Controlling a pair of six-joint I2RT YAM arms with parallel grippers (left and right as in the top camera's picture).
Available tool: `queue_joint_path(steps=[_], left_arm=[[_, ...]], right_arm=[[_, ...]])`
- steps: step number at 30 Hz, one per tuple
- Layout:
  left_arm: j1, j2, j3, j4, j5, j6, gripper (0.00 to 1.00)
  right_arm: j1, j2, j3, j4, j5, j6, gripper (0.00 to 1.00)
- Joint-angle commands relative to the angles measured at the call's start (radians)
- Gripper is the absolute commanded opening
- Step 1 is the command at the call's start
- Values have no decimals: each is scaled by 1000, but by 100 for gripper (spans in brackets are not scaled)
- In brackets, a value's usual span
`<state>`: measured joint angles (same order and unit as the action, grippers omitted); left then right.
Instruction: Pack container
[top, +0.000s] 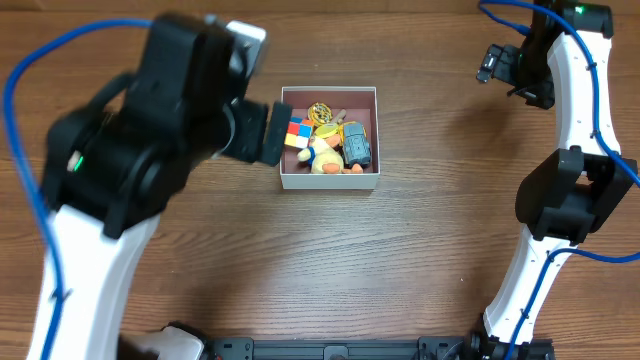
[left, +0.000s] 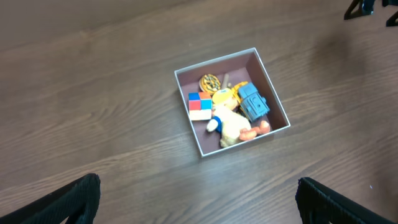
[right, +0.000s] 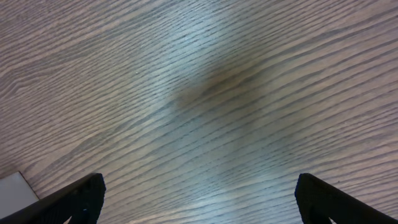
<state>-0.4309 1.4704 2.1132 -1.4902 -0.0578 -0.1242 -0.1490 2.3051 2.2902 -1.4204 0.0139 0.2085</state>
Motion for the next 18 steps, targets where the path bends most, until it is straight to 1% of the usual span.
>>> queue_joint_path(steps=[1, 4, 9, 10, 12, 13, 16, 18], left_arm=[[0, -179, -200, 77, -26, -21, 100], [0, -332, -415, 183, 0, -23, 100], [0, -597, -803, 429, 134, -29, 100], [0, -627, -855, 461, 141, -42, 100], [0, -687, -971, 524, 139, -98, 100], [0, -718, -1060, 567, 137, -153, 100], [0, -715, -1147, 599, 137, -261, 100], [0, -697, -1194, 604, 137, -308, 100]], right_arm=[[-2, -32, 0, 6, -1, 0, 100], [-2, -32, 0, 6, -1, 0, 100], [-2, -32, 0, 6, -1, 0, 100], [-3, -32, 0, 6, -1, 0, 100], [-4, -32, 0, 6, -1, 0, 100], [-3, -32, 0, 6, -1, 0, 100], [-3, -32, 0, 6, -1, 0, 100], [-3, -32, 0, 6, -1, 0, 100]])
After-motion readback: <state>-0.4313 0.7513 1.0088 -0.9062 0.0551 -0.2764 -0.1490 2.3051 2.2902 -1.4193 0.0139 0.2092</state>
